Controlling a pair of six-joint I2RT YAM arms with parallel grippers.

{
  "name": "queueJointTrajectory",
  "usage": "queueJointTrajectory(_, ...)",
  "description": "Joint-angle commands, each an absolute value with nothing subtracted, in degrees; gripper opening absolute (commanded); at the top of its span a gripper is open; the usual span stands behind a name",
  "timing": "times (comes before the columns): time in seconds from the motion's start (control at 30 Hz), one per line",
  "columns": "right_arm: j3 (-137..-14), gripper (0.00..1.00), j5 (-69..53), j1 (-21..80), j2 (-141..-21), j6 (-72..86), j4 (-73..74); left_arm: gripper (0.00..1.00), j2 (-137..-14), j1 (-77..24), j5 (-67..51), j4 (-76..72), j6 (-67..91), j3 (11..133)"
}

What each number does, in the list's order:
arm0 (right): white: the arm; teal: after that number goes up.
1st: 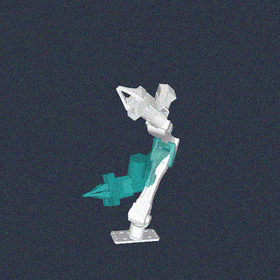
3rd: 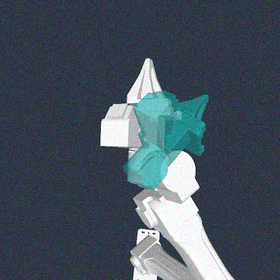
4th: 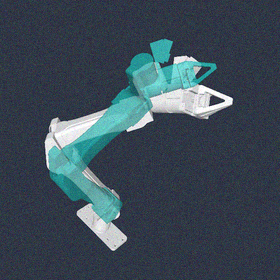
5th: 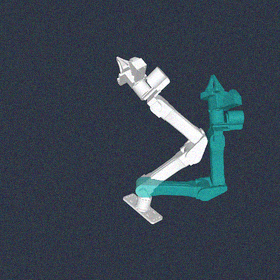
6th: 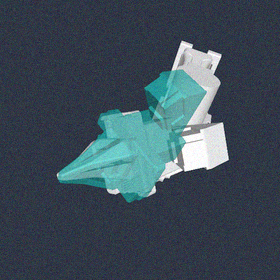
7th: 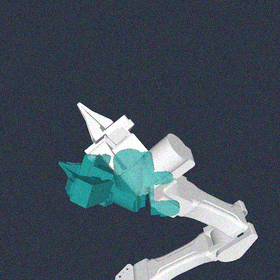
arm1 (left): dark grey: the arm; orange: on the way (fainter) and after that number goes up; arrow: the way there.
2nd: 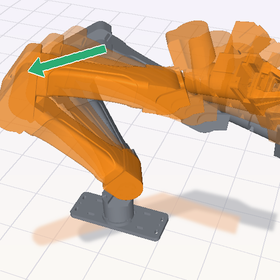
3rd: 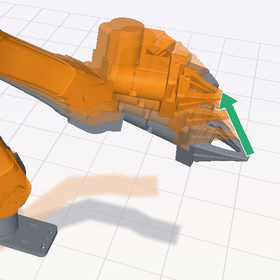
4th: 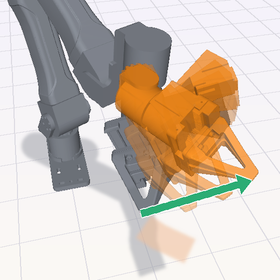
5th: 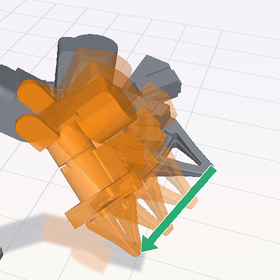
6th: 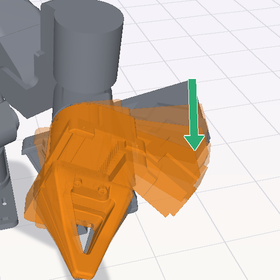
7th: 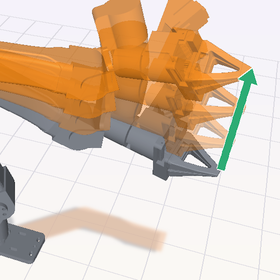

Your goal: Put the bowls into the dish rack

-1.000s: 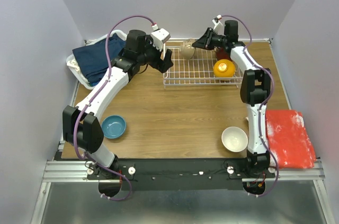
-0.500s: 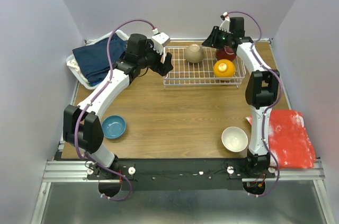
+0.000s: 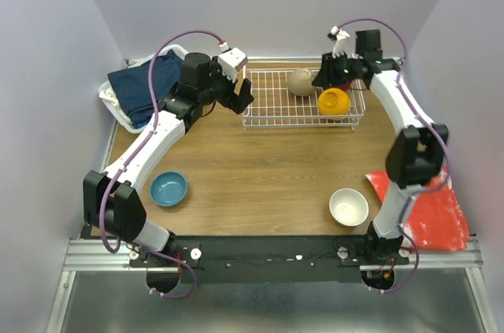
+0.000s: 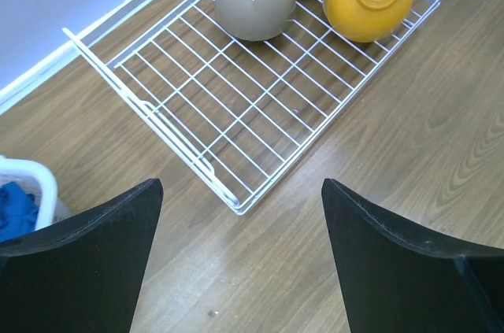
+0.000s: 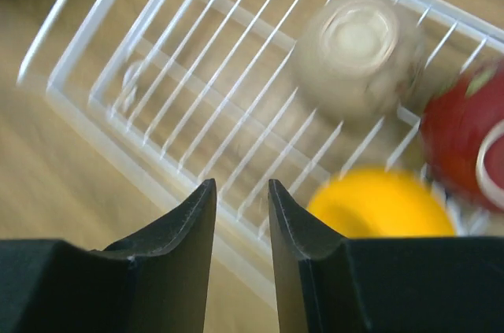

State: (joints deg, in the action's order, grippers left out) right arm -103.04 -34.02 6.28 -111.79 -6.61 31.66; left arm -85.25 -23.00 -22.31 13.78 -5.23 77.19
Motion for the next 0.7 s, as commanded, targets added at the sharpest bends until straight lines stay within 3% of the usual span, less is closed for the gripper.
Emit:
queueJointTrajectory(0.0,-88.0,0.41,-37.7,6.7,-94.4,-48.3,54.8,0.91,-81.8,-23.2,-17.8,12.0,-8.0,75.5)
queueJointTrajectory(0.1,-79.6,0.42,-34.6,7.3,-86.9,-72.3,71.4,0.92,-81.4,-23.2,-16.4,12.0,-8.8,74.4)
queueJointTrajectory(0.27,-69.5,0.42,-29.3,7.8,-78.0,-89.6,79.5,0.92,-81.6,-23.2,-16.0,13.2,-11.3,73.4)
queueJointTrajectory(0.67,-59.4,0.4,-26.7,22.3,-76.0,-96.3,79.5,0.92,-82.7,-23.2,-14.1,14.5,-14.7,72.9)
